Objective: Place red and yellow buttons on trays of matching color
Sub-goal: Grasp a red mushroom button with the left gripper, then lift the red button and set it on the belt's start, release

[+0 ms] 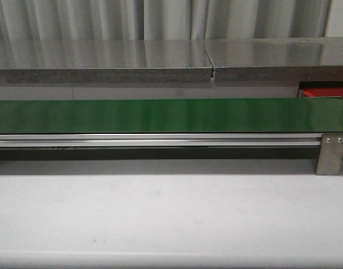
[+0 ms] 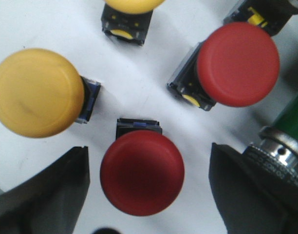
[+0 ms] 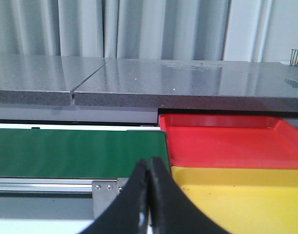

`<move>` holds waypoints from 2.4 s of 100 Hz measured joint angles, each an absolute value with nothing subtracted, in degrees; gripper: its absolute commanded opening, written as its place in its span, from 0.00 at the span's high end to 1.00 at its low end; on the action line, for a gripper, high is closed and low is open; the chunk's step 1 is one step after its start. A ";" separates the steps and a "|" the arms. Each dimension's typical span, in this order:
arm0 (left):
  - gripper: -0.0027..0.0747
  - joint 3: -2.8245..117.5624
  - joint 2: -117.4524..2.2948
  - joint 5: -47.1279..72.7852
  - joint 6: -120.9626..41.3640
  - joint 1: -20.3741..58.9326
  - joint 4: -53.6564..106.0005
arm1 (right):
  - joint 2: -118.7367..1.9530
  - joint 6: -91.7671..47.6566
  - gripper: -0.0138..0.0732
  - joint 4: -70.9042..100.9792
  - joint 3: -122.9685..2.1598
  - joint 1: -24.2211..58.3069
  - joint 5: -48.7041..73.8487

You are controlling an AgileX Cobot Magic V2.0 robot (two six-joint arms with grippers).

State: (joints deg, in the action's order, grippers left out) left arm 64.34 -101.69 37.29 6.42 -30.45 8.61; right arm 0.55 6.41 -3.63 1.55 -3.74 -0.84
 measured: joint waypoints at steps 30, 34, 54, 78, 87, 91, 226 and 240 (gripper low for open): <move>0.46 64.34 -101.69 35.47 6.42 -30.45 8.61 | 0.55 6.41 0.93 -3.63 1.55 -3.74 -0.84; 0.50 64.34 -101.69 35.47 6.42 -30.45 8.61 | 0.55 6.41 0.93 -3.63 1.55 -3.74 -0.84; 0.63 64.34 -101.69 35.47 6.42 -30.45 8.61 | 0.55 6.41 0.93 -3.63 1.55 -3.74 -0.84; 0.63 64.34 -101.69 35.47 6.42 -30.45 8.61 | 0.55 6.41 0.93 -3.63 1.55 -3.74 -0.84; 0.63 64.34 -101.69 35.47 6.42 -30.45 8.61 | 0.55 6.41 0.93 -3.63 1.55 -3.74 -0.84; 0.63 64.34 -101.69 35.47 6.42 -30.45 8.61 | 0.55 6.41 0.93 -3.63 1.55 -3.74 -0.84; 0.63 77.78 -92.55 45.26 6.48 -21.69 8.34 | 0.55 6.41 0.93 -3.63 1.55 -3.74 -0.84; 0.63 80.42 -96.04 45.47 6.48 -19.46 8.34 | 0.55 6.41 0.93 -3.63 1.55 -3.74 -0.84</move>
